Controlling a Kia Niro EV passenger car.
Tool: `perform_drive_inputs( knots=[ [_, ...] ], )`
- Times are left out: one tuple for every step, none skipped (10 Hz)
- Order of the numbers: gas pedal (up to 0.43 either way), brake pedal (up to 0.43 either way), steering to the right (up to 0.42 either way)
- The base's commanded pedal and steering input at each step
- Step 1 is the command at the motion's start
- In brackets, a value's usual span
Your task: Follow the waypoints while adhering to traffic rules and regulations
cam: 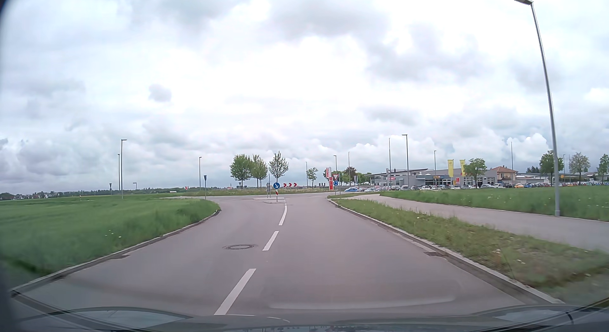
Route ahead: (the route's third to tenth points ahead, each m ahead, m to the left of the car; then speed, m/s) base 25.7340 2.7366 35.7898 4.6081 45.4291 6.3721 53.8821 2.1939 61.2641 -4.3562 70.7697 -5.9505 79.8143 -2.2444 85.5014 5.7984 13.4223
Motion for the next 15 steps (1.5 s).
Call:
perform_drive_inputs(
  knots=[
    [0.000,0.189,-0.024],
    [0.000,0.189,-0.023],
    [0.000,0.195,-0.023],
    [0.000,0.195,-0.023],
    [0.000,0.195,-0.019],
    [0.000,0.195,-0.016],
    [0.000,0.201,-0.016],
    [0.000,0.201,-0.016],
    [0.000,0.201,-0.016],
    [0.000,0.207,-0.015],
    [0.000,0.207,-0.014],
    [0.000,0.213,-0.012],
    [0.000,0.220,-0.010],
    [0.000,0.220,-0.006],
    [0.000,0.226,-0.004]
  ],
)
